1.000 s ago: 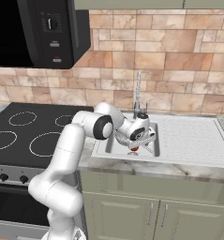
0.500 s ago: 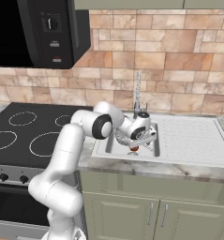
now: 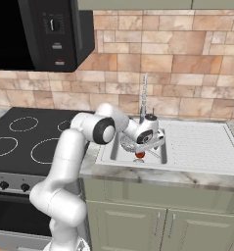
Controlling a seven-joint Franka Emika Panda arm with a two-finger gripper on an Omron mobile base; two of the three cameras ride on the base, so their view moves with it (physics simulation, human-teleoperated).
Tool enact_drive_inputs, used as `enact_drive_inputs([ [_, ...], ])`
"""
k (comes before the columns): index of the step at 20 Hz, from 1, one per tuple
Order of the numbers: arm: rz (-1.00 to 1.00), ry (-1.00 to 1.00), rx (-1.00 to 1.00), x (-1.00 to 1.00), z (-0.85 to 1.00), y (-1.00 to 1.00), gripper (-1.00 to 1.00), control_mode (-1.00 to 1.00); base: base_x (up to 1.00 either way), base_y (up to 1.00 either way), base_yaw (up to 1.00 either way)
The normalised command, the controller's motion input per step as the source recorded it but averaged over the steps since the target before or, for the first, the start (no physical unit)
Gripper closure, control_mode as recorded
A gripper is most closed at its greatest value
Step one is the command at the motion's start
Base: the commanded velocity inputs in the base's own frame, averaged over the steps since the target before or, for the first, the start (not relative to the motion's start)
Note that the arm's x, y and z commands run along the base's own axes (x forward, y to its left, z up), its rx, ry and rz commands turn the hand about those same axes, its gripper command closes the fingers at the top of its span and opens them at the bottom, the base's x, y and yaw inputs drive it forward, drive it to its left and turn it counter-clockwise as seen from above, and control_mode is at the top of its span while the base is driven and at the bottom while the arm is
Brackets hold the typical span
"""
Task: Pick the strainer and cup and place them in the sink. Then turn on the water.
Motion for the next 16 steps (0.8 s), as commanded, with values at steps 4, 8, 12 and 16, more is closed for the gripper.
enact_drive_inputs([
  [4,0.00,-0.01,0.00,-0.17,0.24,-0.05,-1.00,-1.00,0.00,0.00,0.00],
  [8,0.00,-0.03,0.00,-0.32,0.37,-0.08,-1.00,-1.00,0.00,0.00,0.00],
  [12,0.00,-0.07,0.00,-0.42,0.42,-0.06,-1.00,-1.00,0.00,0.00,0.00],
  [16,0.00,-0.10,0.00,-0.50,0.46,-0.01,-1.00,-1.00,0.00,0.00,0.00],
])
